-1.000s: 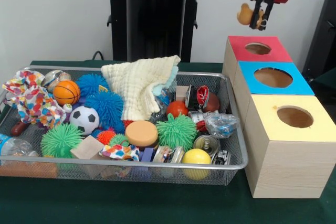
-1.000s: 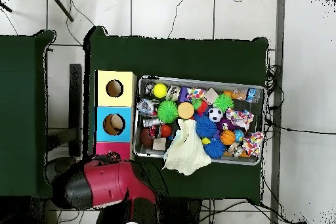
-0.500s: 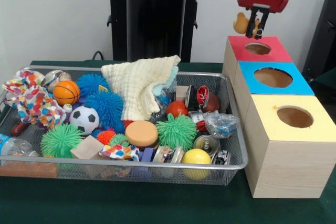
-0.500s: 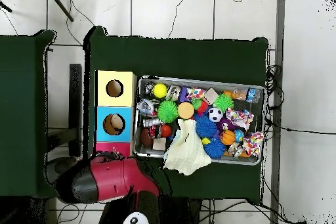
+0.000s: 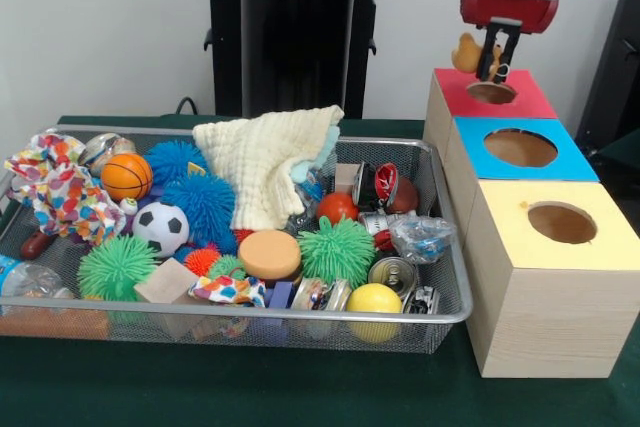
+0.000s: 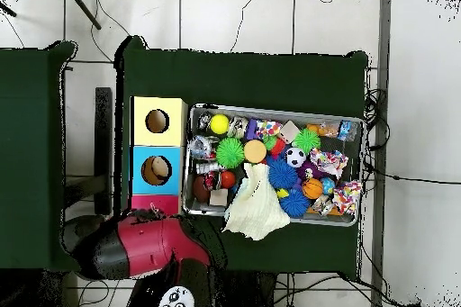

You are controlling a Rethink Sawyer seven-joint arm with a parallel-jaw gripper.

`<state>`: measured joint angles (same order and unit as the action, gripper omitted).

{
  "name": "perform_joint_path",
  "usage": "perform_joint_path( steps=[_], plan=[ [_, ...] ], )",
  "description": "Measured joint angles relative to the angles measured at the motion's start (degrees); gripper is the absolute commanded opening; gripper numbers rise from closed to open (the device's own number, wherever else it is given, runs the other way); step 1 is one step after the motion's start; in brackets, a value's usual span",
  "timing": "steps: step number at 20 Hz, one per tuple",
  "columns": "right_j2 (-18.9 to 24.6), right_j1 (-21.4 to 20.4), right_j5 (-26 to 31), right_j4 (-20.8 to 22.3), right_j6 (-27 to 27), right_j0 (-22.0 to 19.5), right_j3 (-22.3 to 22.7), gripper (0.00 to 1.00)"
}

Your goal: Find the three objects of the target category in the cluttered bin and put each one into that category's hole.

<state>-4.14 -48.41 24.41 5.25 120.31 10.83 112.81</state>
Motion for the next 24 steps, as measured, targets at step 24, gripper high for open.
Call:
perform_joint_path(
  steps=[24],
  plan=[
    [0.0,3.0,0.0,-0.1,0.0,3.0,-1.6,0.00]
  ],
)
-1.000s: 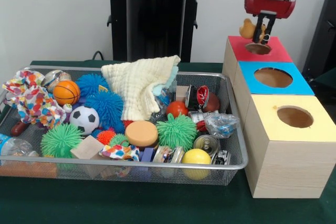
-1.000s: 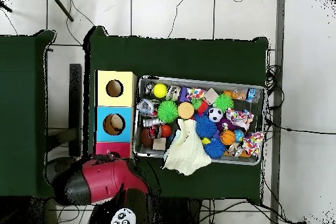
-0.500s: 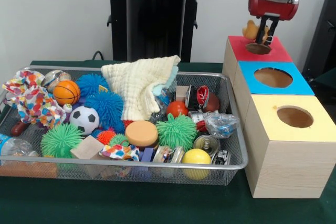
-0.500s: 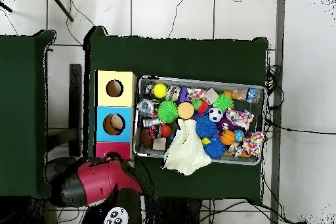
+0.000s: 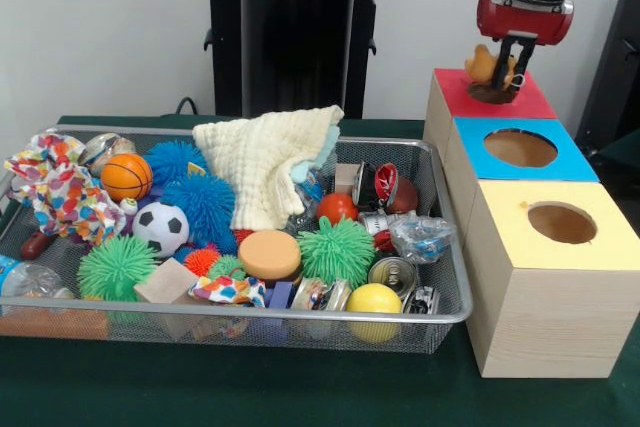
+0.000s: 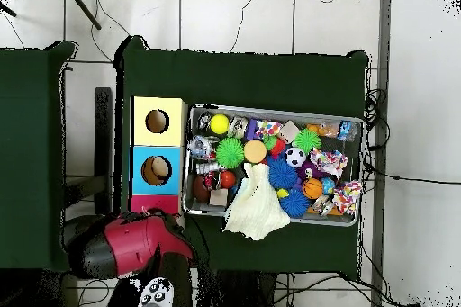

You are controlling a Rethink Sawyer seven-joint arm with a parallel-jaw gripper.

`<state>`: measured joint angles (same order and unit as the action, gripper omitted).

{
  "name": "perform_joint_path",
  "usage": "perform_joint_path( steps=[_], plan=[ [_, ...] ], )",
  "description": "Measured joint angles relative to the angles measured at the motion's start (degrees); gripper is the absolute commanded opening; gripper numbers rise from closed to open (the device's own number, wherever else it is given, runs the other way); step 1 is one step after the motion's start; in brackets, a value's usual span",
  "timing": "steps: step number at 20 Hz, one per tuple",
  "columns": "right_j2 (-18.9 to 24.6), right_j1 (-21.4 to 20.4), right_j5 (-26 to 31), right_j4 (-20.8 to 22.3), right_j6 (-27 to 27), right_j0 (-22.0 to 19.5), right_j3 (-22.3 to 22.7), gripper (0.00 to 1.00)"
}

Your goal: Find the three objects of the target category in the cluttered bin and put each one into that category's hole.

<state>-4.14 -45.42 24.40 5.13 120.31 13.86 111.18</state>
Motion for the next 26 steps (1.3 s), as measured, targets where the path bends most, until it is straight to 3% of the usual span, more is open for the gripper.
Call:
perform_joint_path(
  steps=[26],
  plan=[
    [0.1,0.1,-0.4,0.0,0.0,-0.4,-2.9,0.00]
  ],
)
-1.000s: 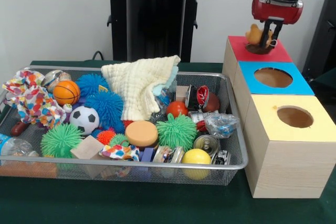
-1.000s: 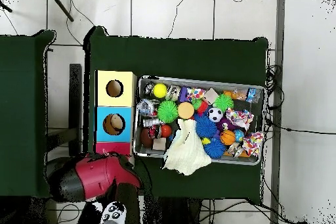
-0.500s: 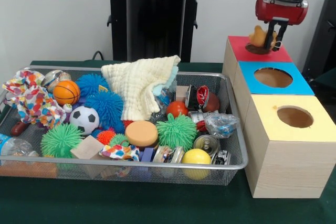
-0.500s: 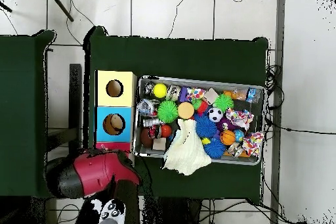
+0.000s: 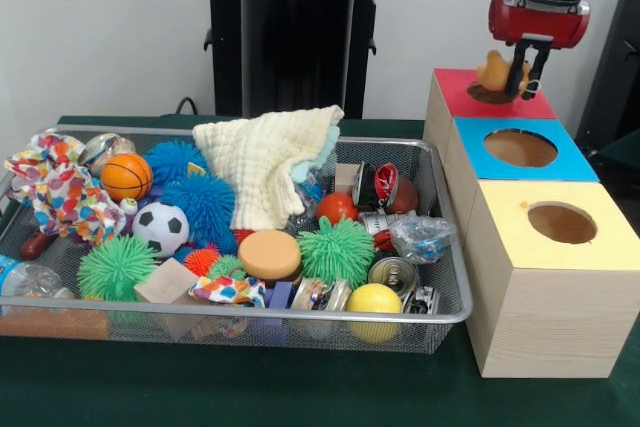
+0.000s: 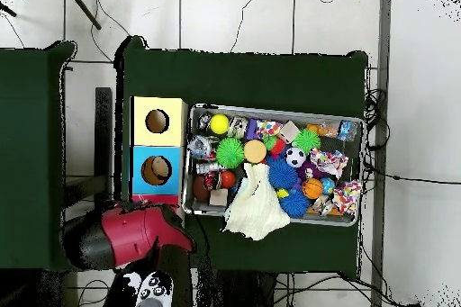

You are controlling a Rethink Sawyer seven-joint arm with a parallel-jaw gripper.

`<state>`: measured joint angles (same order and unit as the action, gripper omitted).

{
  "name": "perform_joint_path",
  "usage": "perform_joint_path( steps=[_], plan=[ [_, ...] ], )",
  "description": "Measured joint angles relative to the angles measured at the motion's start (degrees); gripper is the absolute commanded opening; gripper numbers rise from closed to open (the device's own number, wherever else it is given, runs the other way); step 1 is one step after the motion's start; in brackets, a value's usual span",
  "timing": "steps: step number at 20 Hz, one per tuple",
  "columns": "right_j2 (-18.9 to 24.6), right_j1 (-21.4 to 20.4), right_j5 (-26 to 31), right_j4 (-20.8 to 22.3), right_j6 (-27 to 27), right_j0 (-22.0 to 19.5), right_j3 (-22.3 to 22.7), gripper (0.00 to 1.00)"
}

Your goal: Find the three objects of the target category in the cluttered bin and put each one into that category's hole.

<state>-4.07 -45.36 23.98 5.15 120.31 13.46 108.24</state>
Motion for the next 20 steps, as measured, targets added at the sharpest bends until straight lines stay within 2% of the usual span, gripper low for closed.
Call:
perform_joint_path(
  steps=[3,4,20],
  plan=[
    [0.0,0.0,0.0,0.0,0.0,-0.1,0.0,0.00],
    [0.0,0.0,0.0,0.0,0.0,-0.1,0.0,1.00],
    [0.0,0.0,0.0,0.0,0.0,-0.2,0.0,1.00]
  ],
)
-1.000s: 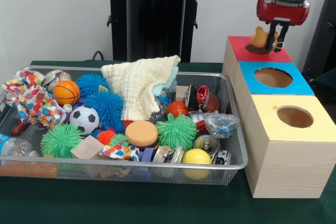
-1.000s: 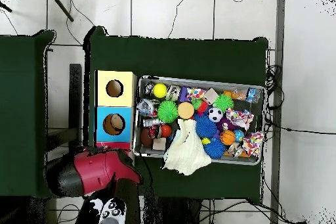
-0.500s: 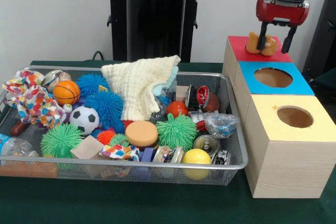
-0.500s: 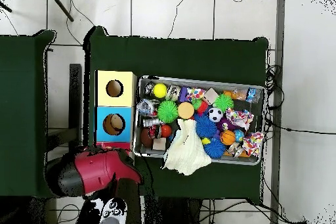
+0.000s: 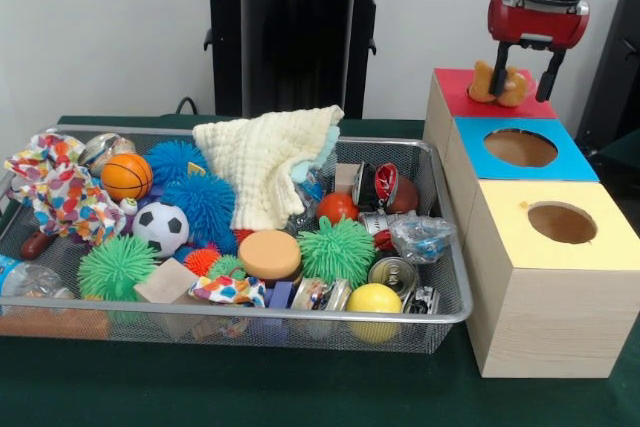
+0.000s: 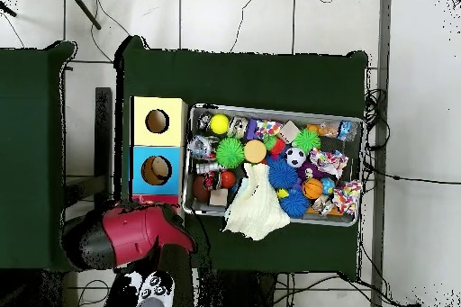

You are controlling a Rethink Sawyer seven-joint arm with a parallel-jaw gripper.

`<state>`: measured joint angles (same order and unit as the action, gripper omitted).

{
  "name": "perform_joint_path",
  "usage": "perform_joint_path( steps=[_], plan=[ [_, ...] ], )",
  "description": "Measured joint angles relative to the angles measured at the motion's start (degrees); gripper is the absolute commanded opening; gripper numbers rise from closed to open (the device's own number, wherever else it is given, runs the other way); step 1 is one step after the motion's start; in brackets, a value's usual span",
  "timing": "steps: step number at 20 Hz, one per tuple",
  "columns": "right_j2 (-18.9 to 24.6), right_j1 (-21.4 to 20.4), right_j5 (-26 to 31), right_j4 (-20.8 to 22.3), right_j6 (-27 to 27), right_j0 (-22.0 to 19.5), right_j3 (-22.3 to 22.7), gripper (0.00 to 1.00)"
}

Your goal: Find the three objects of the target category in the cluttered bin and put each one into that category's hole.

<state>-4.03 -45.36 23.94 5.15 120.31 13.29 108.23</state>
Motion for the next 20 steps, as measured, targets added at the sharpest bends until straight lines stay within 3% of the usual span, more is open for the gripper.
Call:
perform_joint_path(
  steps=[20],
  plan=[
    [-0.7,-2.4,0.0,-0.1,0.0,1.1,0.1,1.00]
  ],
)
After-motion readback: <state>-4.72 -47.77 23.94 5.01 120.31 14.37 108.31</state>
